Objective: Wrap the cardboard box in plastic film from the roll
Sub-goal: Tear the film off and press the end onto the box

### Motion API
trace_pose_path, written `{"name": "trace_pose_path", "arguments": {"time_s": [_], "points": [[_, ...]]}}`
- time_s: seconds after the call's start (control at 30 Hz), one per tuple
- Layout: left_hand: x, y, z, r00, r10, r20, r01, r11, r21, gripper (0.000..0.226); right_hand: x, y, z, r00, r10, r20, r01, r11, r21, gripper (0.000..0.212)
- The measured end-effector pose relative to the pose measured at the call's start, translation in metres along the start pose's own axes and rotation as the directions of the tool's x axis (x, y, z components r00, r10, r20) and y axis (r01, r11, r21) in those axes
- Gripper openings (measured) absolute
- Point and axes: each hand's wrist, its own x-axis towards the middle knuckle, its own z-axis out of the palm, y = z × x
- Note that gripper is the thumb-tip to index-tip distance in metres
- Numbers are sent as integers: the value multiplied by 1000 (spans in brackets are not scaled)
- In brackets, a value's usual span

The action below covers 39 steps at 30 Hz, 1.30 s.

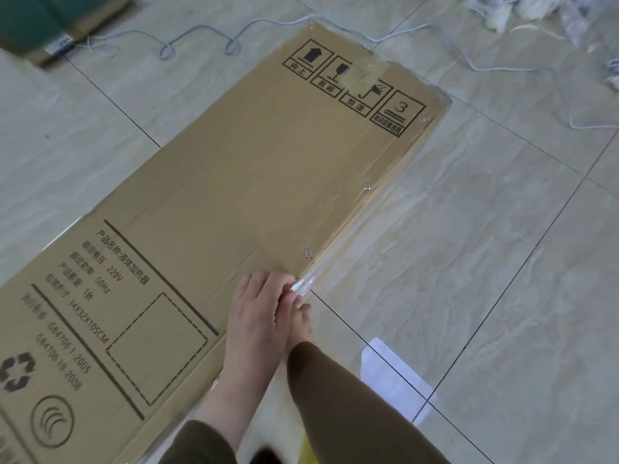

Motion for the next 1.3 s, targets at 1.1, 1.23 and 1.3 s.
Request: {"name": "trace_pose_path", "arguments": {"time_s": [1.1,1.23,1.3], "points": [[-20,-33,72,219,-630,746,-147,-777,-613,45,-16,-88,-45,942,146,303,-337,429,838,50],[-45,-36,67,150,-598,787,-144,-801,-581,53,0,-92,-81,947,309,89,-257,561,787,55],[-49,-50,61,73,-622,780,-173,-778,-604,55,18,-108,-98,948,312,67,-223,499,837,74]]}}
